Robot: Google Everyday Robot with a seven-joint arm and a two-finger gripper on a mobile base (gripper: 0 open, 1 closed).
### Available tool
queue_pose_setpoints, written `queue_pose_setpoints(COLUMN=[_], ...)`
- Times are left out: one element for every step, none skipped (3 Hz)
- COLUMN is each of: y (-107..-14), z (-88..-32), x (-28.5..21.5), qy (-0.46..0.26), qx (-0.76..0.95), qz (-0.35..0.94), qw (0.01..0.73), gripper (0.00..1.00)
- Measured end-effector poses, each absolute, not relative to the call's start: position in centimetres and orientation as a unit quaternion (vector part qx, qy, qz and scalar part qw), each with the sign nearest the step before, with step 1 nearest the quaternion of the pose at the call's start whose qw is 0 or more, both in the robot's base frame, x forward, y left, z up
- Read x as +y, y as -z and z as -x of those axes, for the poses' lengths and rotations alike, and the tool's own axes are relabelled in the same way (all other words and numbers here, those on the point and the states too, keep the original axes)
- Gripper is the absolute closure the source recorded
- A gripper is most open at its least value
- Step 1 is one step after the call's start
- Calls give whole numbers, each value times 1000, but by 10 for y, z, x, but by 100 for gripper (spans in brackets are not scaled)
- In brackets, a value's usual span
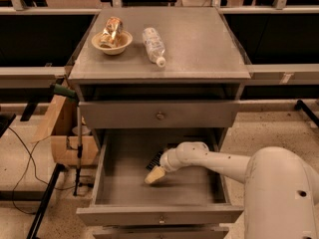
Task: Pick rxbar blueberry from middle drawer and place on counter
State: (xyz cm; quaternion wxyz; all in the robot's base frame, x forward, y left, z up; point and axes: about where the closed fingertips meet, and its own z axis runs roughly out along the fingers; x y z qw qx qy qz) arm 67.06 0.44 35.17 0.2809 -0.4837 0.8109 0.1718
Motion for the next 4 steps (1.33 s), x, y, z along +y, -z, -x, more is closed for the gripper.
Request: queue_pose_setpoints(y=[-350, -348, -352, -350], z=[-672, -676, -676, -673], x=[11, 15, 15, 7], qy=[-177, -180, -180, -179], qx=[804, 803, 803, 806], qz=[486, 483, 483, 473], qw=[292, 299, 299, 309], gripper=[19, 42, 66, 95])
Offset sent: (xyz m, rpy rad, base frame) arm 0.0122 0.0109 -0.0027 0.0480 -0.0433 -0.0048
